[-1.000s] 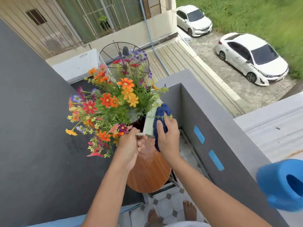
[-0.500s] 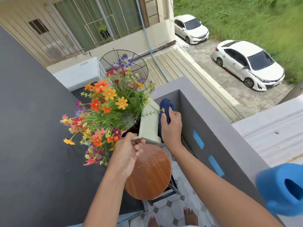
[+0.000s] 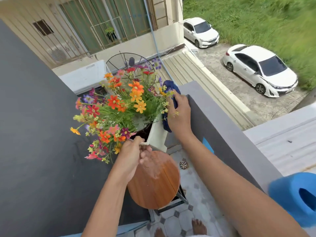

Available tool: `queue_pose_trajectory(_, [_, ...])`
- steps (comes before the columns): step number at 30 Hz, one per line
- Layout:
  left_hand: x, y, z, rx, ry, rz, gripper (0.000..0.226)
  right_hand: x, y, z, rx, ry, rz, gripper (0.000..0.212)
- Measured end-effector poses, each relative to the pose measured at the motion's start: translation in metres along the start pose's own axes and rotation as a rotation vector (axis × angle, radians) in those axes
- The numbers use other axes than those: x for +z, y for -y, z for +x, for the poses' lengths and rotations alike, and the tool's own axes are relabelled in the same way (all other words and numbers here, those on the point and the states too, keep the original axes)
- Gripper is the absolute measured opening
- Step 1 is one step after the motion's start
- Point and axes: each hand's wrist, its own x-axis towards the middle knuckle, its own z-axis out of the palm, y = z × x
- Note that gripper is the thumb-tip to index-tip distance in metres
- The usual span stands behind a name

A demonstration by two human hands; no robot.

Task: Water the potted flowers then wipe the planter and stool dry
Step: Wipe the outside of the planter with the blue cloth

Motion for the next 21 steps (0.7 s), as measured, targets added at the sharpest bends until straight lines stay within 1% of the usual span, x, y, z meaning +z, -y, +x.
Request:
queue_pose_trajectory(1, [-0.004,-0.002,-0.001,-0.004,0.006,0.012,0.019,-0.005,-0.003,0.016,0.031,0.059,-0.054,0.018])
queue_pose_trajectory(3, [-0.014,-0.006,-0.001,-0.012,0.003,0.064,0.015,-0.018,-0.005,0.039,0.141,0.228,-0.085,0.022])
queue_pose_trajectory(5, [-0.025,-0.011,0.003,-0.024,0.022,0.164,0.013,-0.033,0.004,0.043,0.249,0.431,-0.007,0.024])
queue_pose_trajectory(6, [-0.031,-0.014,0.005,-0.026,0.044,0.216,0.013,-0.039,0.007,0.042,0.3,0.497,0.033,0.021])
queue_pose_trajectory(7, [-0.036,-0.018,0.006,-0.026,0.067,0.255,0.013,-0.043,0.011,0.041,0.341,0.54,0.051,0.012])
queue_pose_trajectory(9, [-0.044,-0.024,0.011,-0.02,0.095,0.289,0.016,-0.045,0.02,0.037,0.404,0.574,0.067,0.021])
queue_pose_trajectory(11, [-0.05,-0.028,0.015,-0.015,0.084,0.295,0.022,-0.044,0.028,0.035,0.421,0.619,0.088,0.024])
queue_pose_trajectory(13, [-0.055,-0.029,0.018,-0.014,0.063,0.311,0.026,-0.041,0.03,0.032,0.424,0.619,0.021,0.018])
queue_pose_trajectory(14, [-0.057,-0.03,0.02,-0.011,0.057,0.315,0.027,-0.041,0.029,0.029,0.423,0.606,-0.026,0.027])
queue_pose_trajectory(15, [-0.058,-0.029,0.022,-0.008,0.049,0.314,0.026,-0.043,0.032,0.024,0.403,0.582,-0.077,0.03])
queue_pose_trajectory(16, [-0.059,-0.029,0.024,-0.004,0.033,0.314,0.024,-0.042,0.033,0.02,0.42,0.542,-0.085,0.024])
queue_pose_trajectory(17, [-0.058,-0.029,0.026,0.004,0.003,0.318,0.019,-0.042,0.034,0.016,0.437,0.519,-0.094,0.01])
queue_pose_trajectory(19, [-0.054,-0.027,0.033,0.04,-0.092,0.315,0.012,-0.036,0.027,0.01,0.481,0.448,-0.111,0.037])
queue_pose_trajectory(20, [-0.051,-0.026,0.038,0.071,-0.151,0.294,0.014,-0.031,0.022,0.008,0.496,0.405,-0.082,0.044])
queue_pose_trajectory(21, [-0.049,-0.023,0.042,0.105,-0.217,0.25,0.018,-0.024,0.015,0.006,0.502,0.337,-0.045,0.044])
